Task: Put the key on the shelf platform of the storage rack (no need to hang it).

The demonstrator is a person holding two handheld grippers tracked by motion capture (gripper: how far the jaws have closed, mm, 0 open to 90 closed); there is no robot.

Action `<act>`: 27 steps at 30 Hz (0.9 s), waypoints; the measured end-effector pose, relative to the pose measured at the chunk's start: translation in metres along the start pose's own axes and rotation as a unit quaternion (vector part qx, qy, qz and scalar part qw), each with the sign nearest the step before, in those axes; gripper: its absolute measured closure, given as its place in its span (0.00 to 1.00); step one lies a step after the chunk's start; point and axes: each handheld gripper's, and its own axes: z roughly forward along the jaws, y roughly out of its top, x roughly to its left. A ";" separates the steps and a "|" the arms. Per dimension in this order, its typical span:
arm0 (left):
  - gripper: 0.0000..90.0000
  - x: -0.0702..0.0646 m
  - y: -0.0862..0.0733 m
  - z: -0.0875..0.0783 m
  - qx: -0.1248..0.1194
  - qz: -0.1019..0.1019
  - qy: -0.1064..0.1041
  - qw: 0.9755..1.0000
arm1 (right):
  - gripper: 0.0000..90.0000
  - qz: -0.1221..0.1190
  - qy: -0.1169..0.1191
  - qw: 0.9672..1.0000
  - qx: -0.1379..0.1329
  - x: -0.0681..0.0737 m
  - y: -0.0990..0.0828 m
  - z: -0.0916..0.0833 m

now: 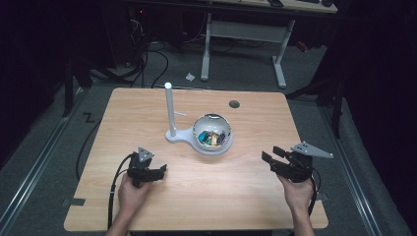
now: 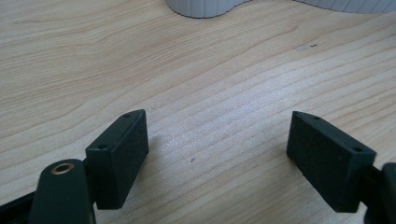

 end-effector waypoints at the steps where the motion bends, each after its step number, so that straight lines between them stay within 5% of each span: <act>1: 0.23 0.000 0.000 0.000 0.000 0.000 0.000 1.000 | 0.51 0.001 0.002 1.000 -0.002 0.000 -0.002 0.001; 27: 0.23 0.000 0.000 0.000 0.000 0.001 0.000 1.000 | 0.50 0.025 0.010 1.000 0.016 0.002 -0.039 0.024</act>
